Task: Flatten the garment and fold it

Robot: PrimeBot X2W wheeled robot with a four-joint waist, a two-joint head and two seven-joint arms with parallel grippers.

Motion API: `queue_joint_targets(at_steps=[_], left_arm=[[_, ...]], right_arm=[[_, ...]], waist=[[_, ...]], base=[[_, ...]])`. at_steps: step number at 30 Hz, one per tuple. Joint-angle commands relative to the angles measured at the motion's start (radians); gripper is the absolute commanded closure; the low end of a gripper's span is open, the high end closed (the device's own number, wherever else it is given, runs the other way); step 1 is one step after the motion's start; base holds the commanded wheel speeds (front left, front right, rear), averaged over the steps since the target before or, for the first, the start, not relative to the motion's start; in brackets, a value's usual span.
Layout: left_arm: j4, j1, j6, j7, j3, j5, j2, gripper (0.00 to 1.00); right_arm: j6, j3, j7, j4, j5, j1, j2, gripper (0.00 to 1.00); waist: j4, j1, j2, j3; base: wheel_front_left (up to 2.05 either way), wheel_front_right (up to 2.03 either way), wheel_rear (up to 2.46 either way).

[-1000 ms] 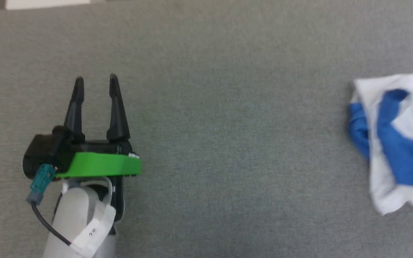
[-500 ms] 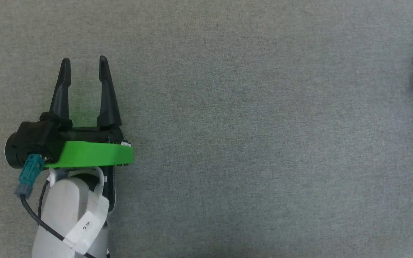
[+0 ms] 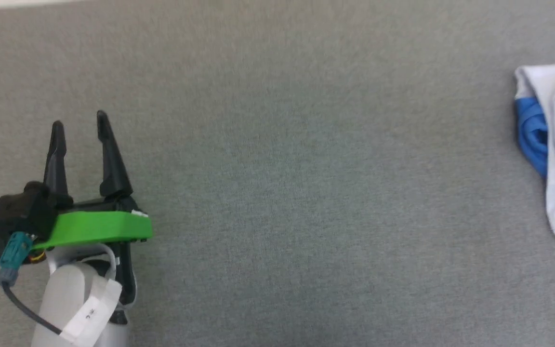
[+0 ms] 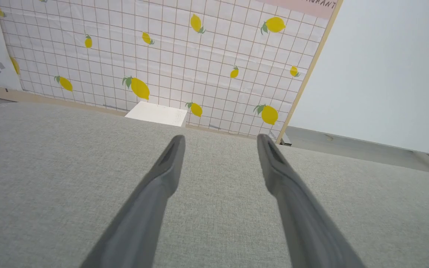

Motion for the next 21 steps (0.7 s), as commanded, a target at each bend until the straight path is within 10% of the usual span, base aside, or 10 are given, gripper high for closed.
queue_joint_targets(at_steps=[1, 14, 21], left_arm=[[0.006, 0.011, 0.005, -0.005, 0.008, -0.02, 0.002, 0.0], [0.061, 0.061, 0.016, -0.027, 0.007, -0.024, -0.01, 0.0], [0.131, 0.091, 0.02, -0.033, -0.05, 0.027, -0.016, 0.0]], right_arm=[[-0.002, 0.001, -0.025, -0.041, 0.0, -0.004, 0.047, 0.0], [-0.002, -0.185, -0.251, -0.295, -0.172, 0.259, 0.534, 0.0], [-0.002, -0.229, -0.289, -0.347, -0.262, 0.449, 0.685, 0.0]], waist=[[-0.009, 0.0001, 0.0, -0.134], [0.062, 0.0001, 0.0, -0.318], [0.084, 0.0001, 0.0, -0.361]], base=[[0.0, 0.0, 0.0], [0.0, 0.0, 0.0], [0.0, 0.0, 0.0]])
